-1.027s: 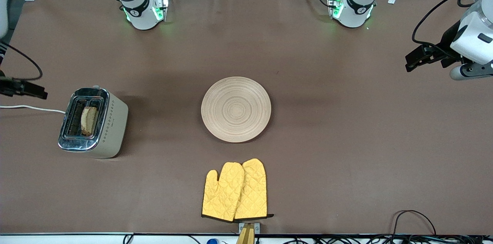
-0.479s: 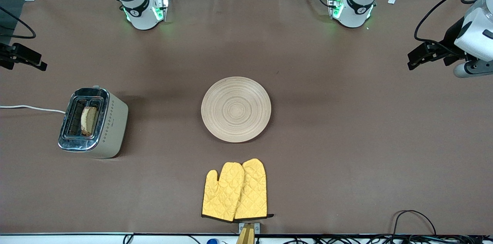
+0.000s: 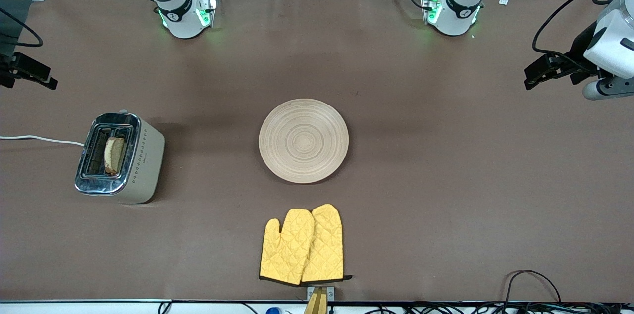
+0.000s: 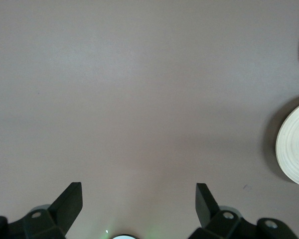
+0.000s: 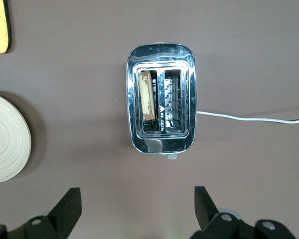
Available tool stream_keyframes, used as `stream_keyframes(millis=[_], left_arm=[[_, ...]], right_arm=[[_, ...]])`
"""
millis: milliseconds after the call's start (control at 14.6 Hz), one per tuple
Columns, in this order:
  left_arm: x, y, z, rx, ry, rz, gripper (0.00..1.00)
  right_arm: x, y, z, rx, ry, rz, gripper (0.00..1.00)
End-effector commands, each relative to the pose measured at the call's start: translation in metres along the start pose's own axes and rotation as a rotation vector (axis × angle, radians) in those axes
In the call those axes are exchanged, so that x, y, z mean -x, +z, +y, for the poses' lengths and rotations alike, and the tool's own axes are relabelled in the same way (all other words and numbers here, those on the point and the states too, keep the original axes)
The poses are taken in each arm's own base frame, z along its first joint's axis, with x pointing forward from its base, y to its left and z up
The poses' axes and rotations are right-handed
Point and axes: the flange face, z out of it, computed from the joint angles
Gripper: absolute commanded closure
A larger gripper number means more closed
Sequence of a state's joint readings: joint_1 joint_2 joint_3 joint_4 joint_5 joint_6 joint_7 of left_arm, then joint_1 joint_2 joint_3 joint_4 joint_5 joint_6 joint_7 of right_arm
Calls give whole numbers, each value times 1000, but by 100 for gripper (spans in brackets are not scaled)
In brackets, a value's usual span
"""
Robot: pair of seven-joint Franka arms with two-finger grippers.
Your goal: Move plate and put bread in toaster
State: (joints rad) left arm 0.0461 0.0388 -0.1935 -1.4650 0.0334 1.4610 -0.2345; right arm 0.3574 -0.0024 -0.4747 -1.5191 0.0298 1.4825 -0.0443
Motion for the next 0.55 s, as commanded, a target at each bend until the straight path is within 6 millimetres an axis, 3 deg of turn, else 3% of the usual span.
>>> stream_keyframes(millis=[0,479], left_arm=[[6,-8,1,10,8,-3,0],[6,-6,2,8,10,-10,0]], right_arm=[[6,-9,-1,3,14,10,0],[6,-11,-6,9,5,16,0]])
